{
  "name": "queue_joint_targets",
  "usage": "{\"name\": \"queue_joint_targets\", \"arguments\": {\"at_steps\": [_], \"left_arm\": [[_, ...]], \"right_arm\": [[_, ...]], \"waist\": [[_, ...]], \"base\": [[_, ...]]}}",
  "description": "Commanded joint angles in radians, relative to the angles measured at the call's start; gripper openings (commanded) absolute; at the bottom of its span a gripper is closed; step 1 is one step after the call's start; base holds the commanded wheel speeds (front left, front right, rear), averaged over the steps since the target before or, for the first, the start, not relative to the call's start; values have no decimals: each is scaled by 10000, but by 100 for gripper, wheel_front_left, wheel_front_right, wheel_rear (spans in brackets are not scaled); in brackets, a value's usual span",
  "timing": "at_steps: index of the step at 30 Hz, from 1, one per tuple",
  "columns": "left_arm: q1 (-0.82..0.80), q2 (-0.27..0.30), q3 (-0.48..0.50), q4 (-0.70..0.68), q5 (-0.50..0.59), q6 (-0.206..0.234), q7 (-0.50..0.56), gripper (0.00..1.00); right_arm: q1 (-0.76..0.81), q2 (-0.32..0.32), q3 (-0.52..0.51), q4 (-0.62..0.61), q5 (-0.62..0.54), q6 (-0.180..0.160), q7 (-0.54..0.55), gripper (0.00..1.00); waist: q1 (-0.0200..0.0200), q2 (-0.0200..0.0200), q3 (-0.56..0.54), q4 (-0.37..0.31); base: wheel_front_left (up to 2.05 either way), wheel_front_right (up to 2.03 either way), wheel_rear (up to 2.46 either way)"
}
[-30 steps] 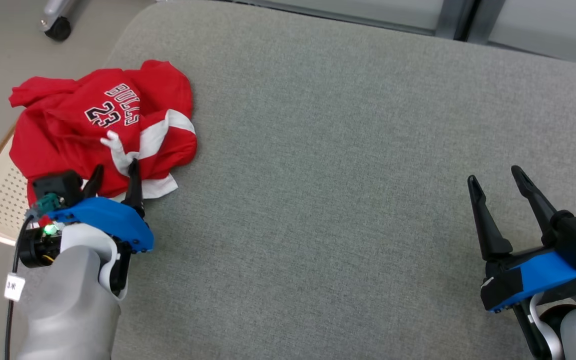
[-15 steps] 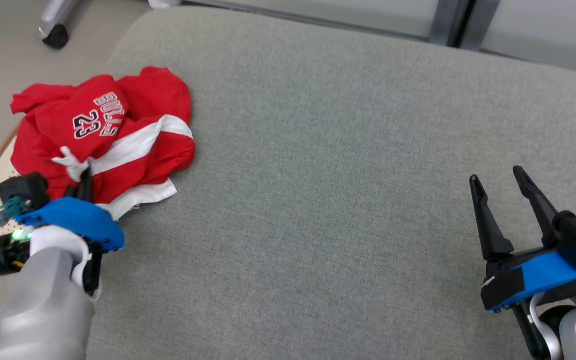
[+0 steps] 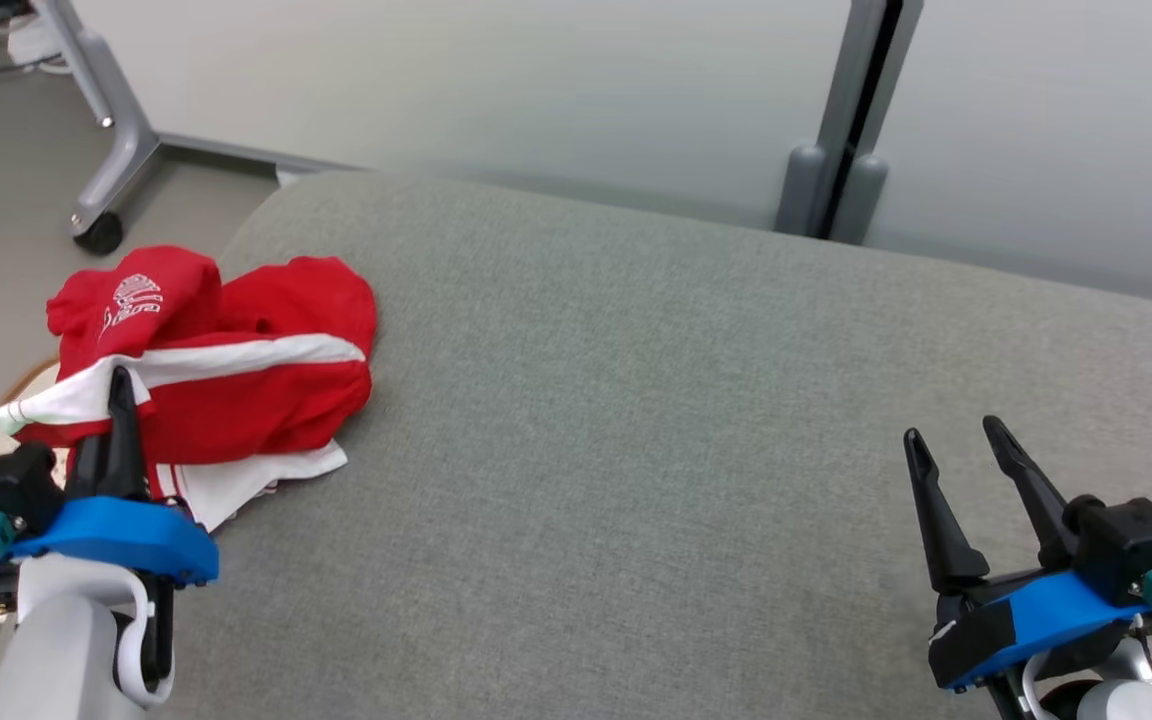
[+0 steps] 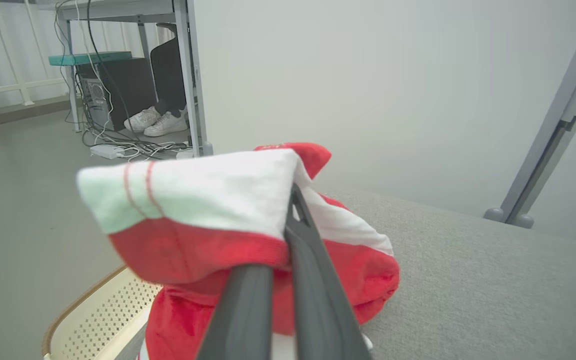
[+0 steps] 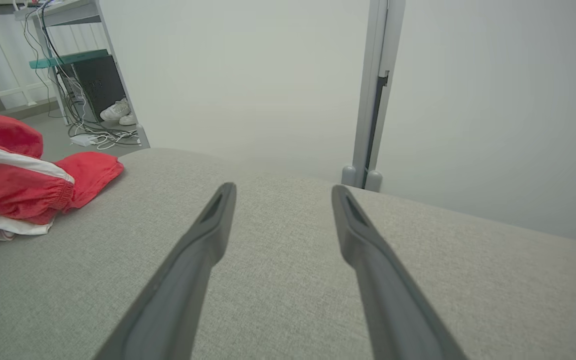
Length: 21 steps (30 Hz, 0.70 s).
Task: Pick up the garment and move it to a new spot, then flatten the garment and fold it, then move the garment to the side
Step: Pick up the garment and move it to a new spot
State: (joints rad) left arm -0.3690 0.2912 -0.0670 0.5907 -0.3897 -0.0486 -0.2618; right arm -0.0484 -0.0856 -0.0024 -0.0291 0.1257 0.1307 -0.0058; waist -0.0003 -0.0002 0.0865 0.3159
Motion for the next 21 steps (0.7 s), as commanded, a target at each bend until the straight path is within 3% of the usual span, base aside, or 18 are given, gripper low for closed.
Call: {"name": "queue_joint_targets", "arguments": {"at_steps": [1, 12, 21], "left_arm": [[242, -16, 21, -370, 78, 99, -45, 0], [1534, -71, -534, -3776, 301, 463, 969, 0], [496, -1125, -2684, -4724, 649, -337, 1665, 0]], "right_arm": [[136, 43, -46, 5, 67, 1, -73, 100], [152, 96, 17, -86, 36, 1, -42, 100], [-238, 166, -171, -211, 19, 1, -155, 100]], "waist": [[3, 2, -342, -309], [3, 2, -369, -1477], [3, 2, 727, -3543]], "base": [[0, 0, 0], [0, 0, 0], [0, 0, 0]]}}
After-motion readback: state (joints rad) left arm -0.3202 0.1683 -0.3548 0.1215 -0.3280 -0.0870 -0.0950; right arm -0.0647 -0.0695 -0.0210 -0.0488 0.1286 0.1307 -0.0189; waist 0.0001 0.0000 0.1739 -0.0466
